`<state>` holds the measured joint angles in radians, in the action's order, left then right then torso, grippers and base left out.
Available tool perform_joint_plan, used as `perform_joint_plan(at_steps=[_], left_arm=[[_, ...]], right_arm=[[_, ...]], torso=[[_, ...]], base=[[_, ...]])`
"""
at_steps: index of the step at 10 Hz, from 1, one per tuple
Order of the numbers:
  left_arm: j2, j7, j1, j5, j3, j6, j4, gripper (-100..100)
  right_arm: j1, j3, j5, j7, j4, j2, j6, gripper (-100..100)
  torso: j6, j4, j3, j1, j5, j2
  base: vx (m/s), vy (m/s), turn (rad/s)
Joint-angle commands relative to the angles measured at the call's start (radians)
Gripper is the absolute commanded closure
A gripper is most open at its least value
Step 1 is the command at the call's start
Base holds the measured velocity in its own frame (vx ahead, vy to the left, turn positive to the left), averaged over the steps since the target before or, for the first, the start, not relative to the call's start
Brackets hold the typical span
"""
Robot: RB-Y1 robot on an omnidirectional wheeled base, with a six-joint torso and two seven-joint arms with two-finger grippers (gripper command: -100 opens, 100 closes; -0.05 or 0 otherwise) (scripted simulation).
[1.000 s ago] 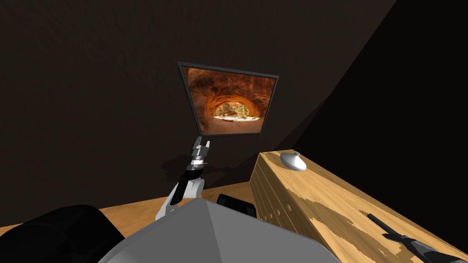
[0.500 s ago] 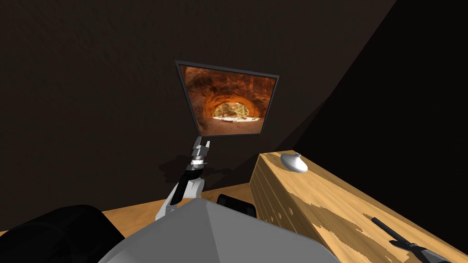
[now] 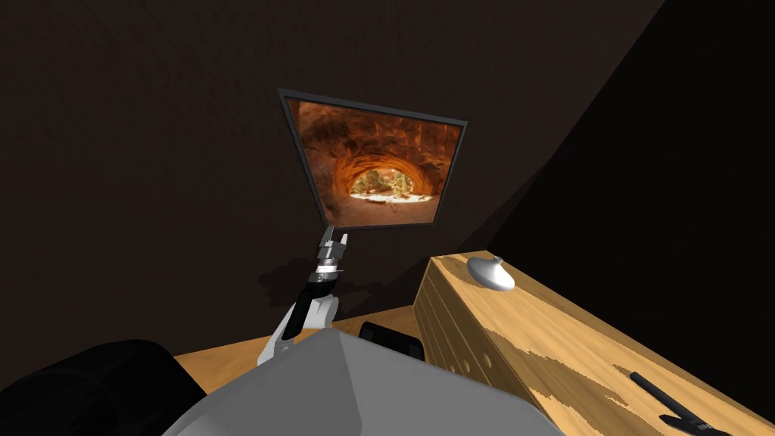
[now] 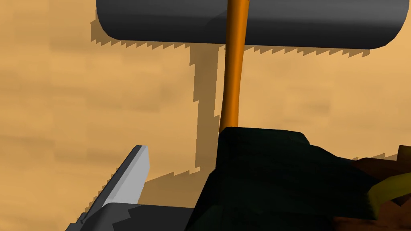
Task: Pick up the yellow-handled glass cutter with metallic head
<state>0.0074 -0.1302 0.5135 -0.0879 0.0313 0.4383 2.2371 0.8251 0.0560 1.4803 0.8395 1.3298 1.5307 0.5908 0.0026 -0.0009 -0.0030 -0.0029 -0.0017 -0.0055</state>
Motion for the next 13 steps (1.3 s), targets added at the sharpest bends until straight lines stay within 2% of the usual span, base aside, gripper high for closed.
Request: perform_joint_plan(at_steps=[1,2,3,7,8,9,13], left_arm=[[0.000,0.000,0.000,0.000,0.000,0.000,0.000,0],[0.000,0.000,0.000,0.000,0.000,0.000,0.000,0],[0.000,0.000,0.000,0.000,0.000,0.000,0.000,0],[0.000,0.000,0.000,0.000,0.000,0.000,0.000,0],[0.000,0.000,0.000,0.000,0.000,0.000,0.000,0],[0.000,0.000,0.000,0.000,0.000,0.000,0.000,0],[0.000,0.000,0.000,0.000,0.000,0.000,0.000,0]], right_arm=[[-0.004,-0.001,-0.005,0.032,-0.015,-0.018,-0.001,-100],[-0.003,-0.001,-0.002,0.016,-0.008,-0.010,-0.001,-100],[-0.004,-0.002,-0.002,0.020,-0.009,-0.011,-0.001,100],[-0.003,-0.002,-0.002,0.019,-0.010,-0.011,0.000,100],[-0.003,-0.002,-0.002,0.019,-0.009,-0.011,0.000,0],[0.004,0.002,0.002,-0.023,0.011,0.016,0.002,100],[0.014,0.006,0.011,-0.096,0.047,0.063,0.005,100]], torso=[[0.000,0.000,0.000,0.000,0.000,0.000],[0.000,0.000,0.000,0.000,0.000,0.000],[0.000,0.000,0.001,0.000,0.000,0.001],[-0.002,0.000,0.001,-0.005,-0.003,0.001],[-0.002,0.000,0.000,-0.005,-0.003,0.001],[-0.002,0.000,0.000,-0.005,-0.003,0.001],[-0.002,0.001,0.003,-0.006,-0.003,0.005]], base=[[0.054,0.012,-0.019],[0.023,0.006,-0.005],[0.000,0.000,0.000],[0.000,0.000,-0.005],[0.000,0.000,0.000],[-0.060,-0.009,0.045],[-0.068,-0.015,0.026]])
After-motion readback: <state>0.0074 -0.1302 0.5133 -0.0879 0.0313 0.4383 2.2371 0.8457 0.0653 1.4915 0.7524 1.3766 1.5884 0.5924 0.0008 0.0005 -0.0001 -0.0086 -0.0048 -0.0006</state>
